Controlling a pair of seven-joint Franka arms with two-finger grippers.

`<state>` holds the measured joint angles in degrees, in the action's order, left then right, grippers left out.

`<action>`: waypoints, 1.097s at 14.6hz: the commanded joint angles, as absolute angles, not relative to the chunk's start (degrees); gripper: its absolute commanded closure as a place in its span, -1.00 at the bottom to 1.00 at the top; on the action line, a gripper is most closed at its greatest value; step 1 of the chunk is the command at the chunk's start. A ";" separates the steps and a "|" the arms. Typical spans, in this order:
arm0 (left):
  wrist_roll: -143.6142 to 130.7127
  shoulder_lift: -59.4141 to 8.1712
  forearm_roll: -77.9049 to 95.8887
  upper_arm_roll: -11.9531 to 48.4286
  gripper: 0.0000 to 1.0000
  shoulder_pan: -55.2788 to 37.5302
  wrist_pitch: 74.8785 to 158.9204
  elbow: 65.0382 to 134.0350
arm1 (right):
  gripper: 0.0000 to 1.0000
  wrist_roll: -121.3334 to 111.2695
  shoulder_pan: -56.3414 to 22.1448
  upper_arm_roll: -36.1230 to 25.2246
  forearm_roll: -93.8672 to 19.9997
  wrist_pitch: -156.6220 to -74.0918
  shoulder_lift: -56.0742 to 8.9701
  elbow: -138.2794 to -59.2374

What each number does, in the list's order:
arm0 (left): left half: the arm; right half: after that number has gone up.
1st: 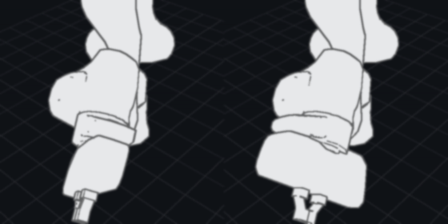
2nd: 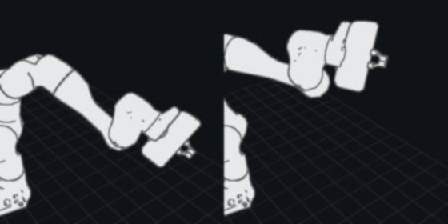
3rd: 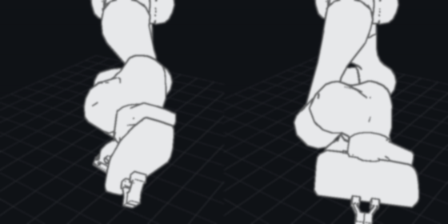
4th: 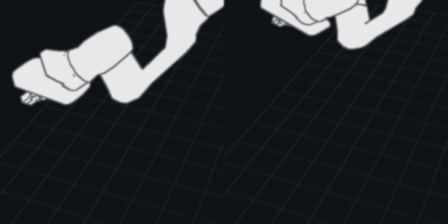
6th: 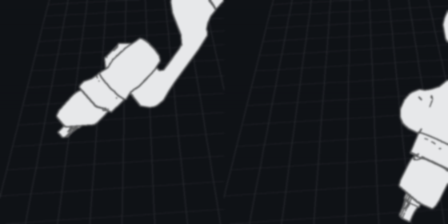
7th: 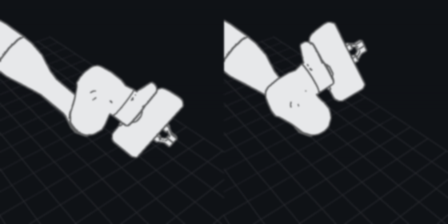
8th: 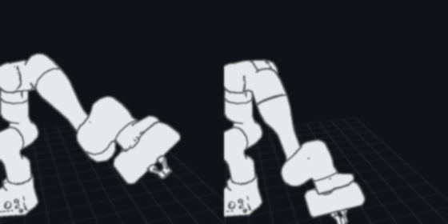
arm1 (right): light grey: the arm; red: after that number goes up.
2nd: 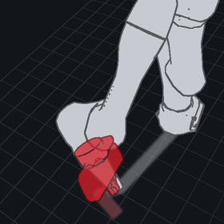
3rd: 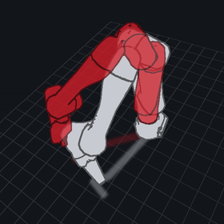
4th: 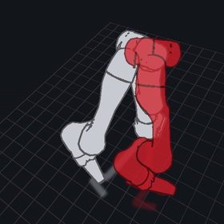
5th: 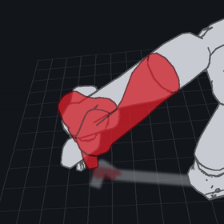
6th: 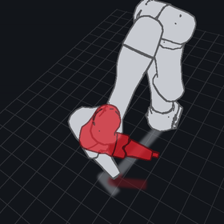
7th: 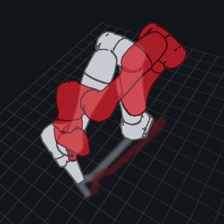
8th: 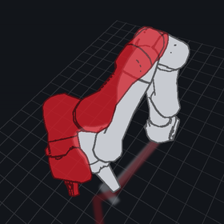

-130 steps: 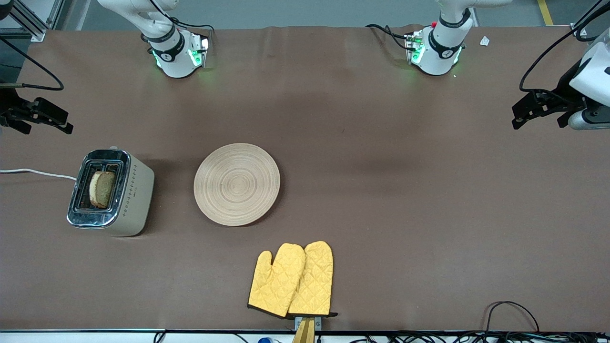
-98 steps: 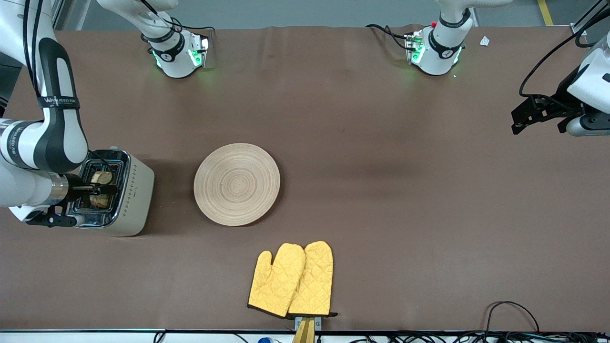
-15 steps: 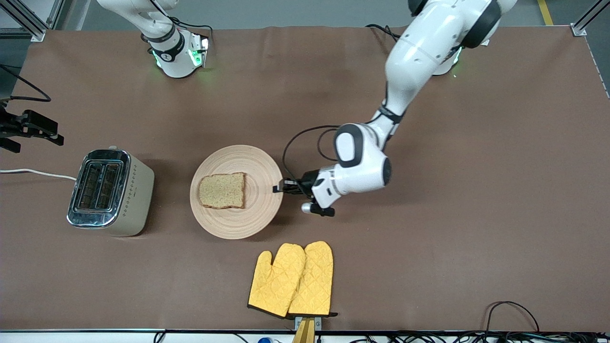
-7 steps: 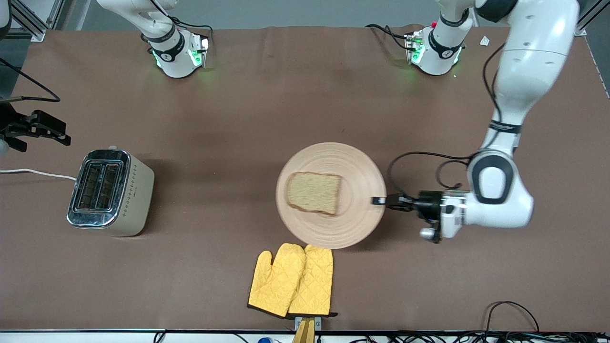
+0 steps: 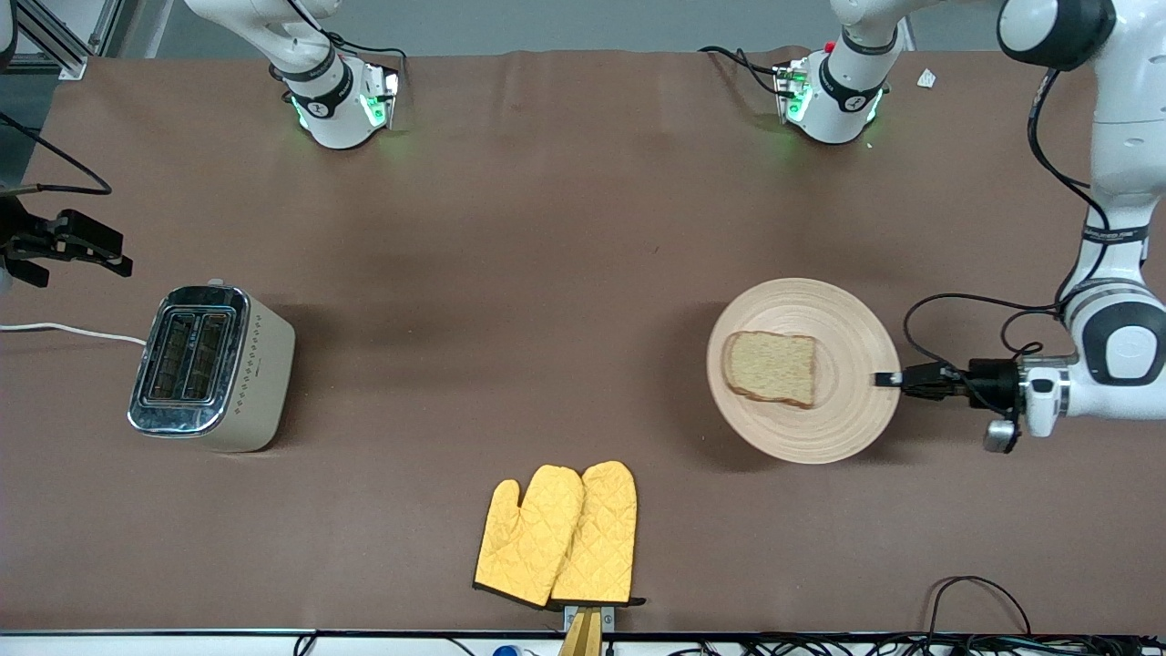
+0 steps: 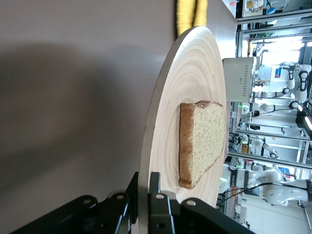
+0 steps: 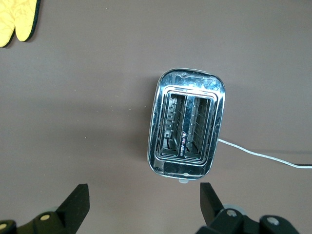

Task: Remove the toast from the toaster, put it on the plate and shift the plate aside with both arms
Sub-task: 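Slide the plate with the left gripper away from the toaster, then open the left gripper and release the plate rim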

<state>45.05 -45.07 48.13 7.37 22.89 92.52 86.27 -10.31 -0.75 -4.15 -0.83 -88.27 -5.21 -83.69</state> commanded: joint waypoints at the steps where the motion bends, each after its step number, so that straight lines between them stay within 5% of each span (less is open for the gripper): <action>1: 48.07 -48.68 46.42 7.91 0.99 26.27 91.14 84.21 | -1.00 -9.67 -0.44 -3.69 0.09 -87.72 -4.22 -84.29; 7: 48.25 -53.26 43.86 7.91 0.90 28.65 91.49 83.67 | -1.00 -9.67 -0.61 -3.43 0.18 -87.19 -4.13 -84.29; 9: 48.25 -53.44 43.86 7.91 0.44 28.65 91.67 83.67 | -1.00 -9.75 -0.88 -3.34 0.18 -87.19 -4.13 -84.20; 11: 48.16 -53.09 43.42 7.82 0.29 28.74 91.67 83.58 | -1.00 -9.84 -0.62 -3.51 0.18 -87.01 -4.13 -84.20; 12: 48.25 -52.82 42.63 7.82 -0.16 28.83 91.67 83.50 | -1.00 -10.89 -0.44 -3.60 0.18 -87.01 -4.13 -84.29; 13: 48.34 -52.47 41.84 7.82 -0.99 29.70 91.67 83.15 | -1.00 -11.42 -0.44 -3.69 0.18 -87.27 -4.13 -84.20; 16: 48.34 -50.55 31.77 8.09 -1.00 31.46 91.41 77.63 | -1.00 -11.51 -0.53 -3.60 0.09 -87.54 -4.22 -84.20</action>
